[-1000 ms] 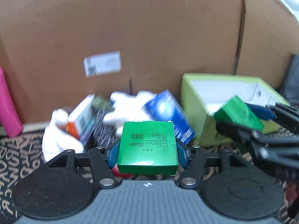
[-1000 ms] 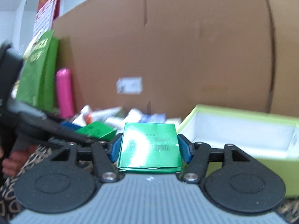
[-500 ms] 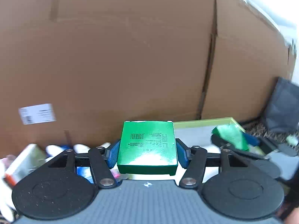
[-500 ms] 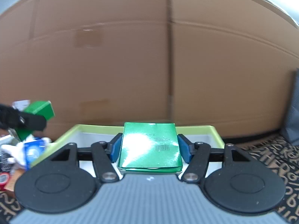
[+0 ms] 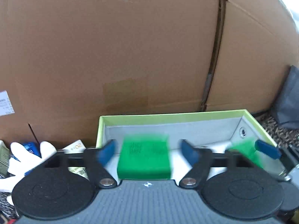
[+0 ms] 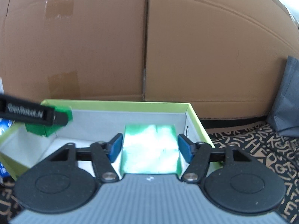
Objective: Organize objects
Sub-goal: 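Carry the green box into the light-green box and open the right tool, then return the right tool to the pile and grasp the copper-coloured box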
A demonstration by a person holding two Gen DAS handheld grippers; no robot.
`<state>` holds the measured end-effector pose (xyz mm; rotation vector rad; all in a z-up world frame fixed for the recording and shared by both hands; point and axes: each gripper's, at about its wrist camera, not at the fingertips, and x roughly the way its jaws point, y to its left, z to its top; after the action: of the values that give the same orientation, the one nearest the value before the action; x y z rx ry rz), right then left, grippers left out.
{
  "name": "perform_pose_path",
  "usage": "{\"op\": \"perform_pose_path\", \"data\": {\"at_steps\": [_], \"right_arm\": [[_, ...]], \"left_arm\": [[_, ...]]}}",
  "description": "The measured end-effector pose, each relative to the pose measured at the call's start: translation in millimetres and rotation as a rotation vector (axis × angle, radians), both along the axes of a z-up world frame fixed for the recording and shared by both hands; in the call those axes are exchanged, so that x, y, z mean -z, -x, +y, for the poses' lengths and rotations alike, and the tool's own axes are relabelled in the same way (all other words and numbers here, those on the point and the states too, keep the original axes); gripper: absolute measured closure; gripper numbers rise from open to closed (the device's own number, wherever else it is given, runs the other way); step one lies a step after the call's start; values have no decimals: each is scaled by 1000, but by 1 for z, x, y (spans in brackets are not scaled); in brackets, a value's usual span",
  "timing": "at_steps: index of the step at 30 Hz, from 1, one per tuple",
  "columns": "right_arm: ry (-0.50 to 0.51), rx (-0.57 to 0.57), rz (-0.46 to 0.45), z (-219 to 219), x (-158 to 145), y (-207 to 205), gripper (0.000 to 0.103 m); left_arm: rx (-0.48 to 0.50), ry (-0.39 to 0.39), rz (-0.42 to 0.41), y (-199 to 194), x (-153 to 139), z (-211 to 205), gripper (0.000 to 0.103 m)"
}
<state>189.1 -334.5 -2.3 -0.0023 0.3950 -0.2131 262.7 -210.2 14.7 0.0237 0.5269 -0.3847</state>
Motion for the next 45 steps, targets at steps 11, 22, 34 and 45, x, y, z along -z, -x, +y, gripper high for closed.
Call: {"op": "perform_pose_path", "data": {"at_steps": [11,22,34,45], "right_arm": [[33,4,-87,6,-1,17,0],[-4,-60,-210,22,-14,26,0],[-15,-342,-224,92,-12,42,0],[23,-580,-1,163,5,63,4]], "left_arm": [[-11,47,-106,23,-12,17,4],[-131,116,-172,73,-8,92,4],[-335,132,-136,113,20,220,3],[-329,86,-31,97,63,244,9]]}}
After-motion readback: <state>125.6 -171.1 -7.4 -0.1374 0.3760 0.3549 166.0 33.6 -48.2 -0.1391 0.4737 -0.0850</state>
